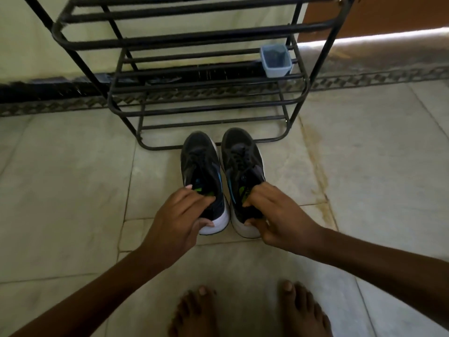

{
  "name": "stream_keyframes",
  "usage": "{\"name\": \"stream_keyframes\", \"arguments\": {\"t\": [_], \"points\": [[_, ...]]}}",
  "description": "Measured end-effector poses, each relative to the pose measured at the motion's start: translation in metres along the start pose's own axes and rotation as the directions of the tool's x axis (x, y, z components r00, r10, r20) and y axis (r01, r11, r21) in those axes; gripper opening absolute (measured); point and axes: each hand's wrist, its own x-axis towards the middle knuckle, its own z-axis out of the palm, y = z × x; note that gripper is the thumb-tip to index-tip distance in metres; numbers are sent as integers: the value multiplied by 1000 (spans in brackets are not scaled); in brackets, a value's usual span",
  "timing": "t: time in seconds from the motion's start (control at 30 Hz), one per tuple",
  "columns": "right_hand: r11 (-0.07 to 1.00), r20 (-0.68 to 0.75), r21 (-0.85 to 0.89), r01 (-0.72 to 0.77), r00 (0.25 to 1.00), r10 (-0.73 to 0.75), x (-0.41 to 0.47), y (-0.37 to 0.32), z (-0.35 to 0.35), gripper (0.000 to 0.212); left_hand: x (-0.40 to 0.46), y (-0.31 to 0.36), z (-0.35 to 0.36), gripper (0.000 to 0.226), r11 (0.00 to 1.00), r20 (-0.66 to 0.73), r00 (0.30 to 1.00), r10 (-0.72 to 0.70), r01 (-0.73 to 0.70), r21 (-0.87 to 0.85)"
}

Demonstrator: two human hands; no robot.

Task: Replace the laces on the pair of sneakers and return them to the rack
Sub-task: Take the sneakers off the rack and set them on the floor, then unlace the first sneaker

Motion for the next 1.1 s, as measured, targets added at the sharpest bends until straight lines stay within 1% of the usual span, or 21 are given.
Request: {"name": "stream_keyframes", "arguments": {"t": [0.1,0.3,0.4,0.53,0.6,0.7,0.77,0.8,0.83,0.87,0.93,0.97,1.03,1.1], "points": [[1000,23,-21,-22,999,23,-7,15,27,24,-15,-11,31,31,1000,22,1000,-20,19,12],[992,48,-26,-122,991,123,-16,29,67,28,-46,-27,70,30,994,85,993,-87,81,78],[992,74,-70,-110,991,115,-20,30,78,30,-53,-30,78,28,994,84,994,-75,68,91],[990,123,-105,-93,987,106,-21,33,82,38,-51,-27,76,42,994,137,987,-87,77,75],[991,136,-116,-62,988,78,-20,35,78,39,-49,-25,70,40,993,134,985,-112,107,44],[997,97,-74,-35,994,42,-20,35,60,48,-39,-21,58,41,990,59,988,-144,144,8],[997,12,-43,-58,998,58,-16,39,47,52,-19,-19,50,36,992,-12,992,-126,126,1],[996,-36,-27,-83,996,82,-14,44,43,49,-5,-21,47,33,994,-27,994,-107,107,19],[994,-80,-18,-112,991,110,-10,49,40,43,9,-25,46,31,995,-5,996,-94,94,42],[989,-113,-12,-145,983,143,-6,56,40,37,25,-29,47,36,994,58,994,-98,95,58],[979,-131,11,-206,970,205,4,69,41,30,53,-39,49,54,992,239,965,-113,96,80],[973,-103,28,-231,967,232,9,75,41,30,65,-42,50,64,993,323,940,-109,87,82],[959,11,50,-281,960,280,20,85,42,31,87,-46,55,83,994,469,878,-100,72,78],[954,102,70,-292,953,285,30,90,42,21,100,-49,62,94,994,592,800,-101,65,83]]}}
